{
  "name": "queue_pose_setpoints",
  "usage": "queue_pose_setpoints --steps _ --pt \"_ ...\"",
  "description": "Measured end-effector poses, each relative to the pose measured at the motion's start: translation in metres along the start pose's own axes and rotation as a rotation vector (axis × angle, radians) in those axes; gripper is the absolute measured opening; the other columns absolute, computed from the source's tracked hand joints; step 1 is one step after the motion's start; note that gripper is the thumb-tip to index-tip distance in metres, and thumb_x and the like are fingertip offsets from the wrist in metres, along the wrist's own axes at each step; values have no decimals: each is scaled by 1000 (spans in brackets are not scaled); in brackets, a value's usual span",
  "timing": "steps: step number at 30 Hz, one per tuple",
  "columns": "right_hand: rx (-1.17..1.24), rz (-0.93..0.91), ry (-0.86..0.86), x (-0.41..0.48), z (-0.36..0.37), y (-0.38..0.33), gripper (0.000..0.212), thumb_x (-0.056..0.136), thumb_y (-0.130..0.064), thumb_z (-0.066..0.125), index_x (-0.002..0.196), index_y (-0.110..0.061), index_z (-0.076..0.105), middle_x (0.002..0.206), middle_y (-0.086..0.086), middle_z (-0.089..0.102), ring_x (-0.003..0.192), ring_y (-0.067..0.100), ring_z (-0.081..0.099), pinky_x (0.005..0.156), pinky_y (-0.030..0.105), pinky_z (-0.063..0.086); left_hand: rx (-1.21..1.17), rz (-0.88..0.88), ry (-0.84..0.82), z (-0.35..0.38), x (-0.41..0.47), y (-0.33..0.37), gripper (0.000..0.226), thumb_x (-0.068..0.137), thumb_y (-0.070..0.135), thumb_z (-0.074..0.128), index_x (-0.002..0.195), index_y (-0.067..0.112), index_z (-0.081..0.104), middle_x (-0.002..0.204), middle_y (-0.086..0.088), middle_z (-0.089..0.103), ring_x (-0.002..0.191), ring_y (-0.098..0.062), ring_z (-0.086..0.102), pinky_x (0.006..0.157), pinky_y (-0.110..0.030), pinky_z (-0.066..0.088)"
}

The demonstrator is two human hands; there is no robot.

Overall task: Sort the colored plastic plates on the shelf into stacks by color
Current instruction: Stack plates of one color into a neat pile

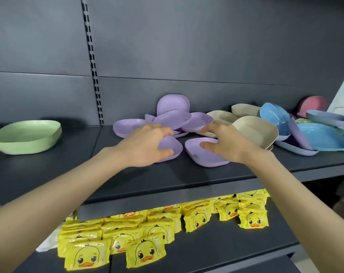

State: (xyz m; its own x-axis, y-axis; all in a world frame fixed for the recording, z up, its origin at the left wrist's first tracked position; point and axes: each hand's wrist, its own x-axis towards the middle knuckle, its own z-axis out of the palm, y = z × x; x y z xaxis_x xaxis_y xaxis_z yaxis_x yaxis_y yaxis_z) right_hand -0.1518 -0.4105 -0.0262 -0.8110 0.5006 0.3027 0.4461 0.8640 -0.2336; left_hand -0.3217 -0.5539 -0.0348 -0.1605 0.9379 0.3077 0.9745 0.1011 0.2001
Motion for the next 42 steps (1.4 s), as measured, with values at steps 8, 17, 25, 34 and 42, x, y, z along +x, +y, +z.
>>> queue_pose_setpoints --steps 8,17,25,34,42 --pt "-35 14 -65 29 7 69 43 88 -20 64 129 -15 53 130 -3 52 104 15 51 75 11 27 -40 -10 -46 48 79 10 51 88 40 58 133 18 48 135 4 52 122 -18 48 97 -38 43" --pt "-133 -94 -105 76 37 116 26 72 -24 69 96 -15 62 110 2 52 97 24 50 76 30 39 49 -132 -115 82 126 7 30 78 35 67 90 8 62 78 -9 66 78 -28 59 70 -42 50" --pt "52 -249 -105 82 29 131 13 76 -12 66 86 -18 60 77 -8 55 84 21 48 74 35 43 -13 -277 108 76 116 22 7 83 20 63 82 16 68 70 3 63 74 -23 58 68 -36 50" --pt "722 -82 5 61 9 119 29 74 -21 79 84 -11 54 75 -5 59 68 14 54 60 25 41 -216 -366 493 51 85 58 18 91 24 59 80 10 59 67 7 59 59 -12 54 63 -21 41" --pt "890 -24 164 58 17 68 13 80 -17 72 79 -11 61 83 12 71 81 34 65 74 43 53 -983 -501 384 39 25 63 32 88 26 61 118 34 53 106 13 69 95 -5 67 66 -27 57"
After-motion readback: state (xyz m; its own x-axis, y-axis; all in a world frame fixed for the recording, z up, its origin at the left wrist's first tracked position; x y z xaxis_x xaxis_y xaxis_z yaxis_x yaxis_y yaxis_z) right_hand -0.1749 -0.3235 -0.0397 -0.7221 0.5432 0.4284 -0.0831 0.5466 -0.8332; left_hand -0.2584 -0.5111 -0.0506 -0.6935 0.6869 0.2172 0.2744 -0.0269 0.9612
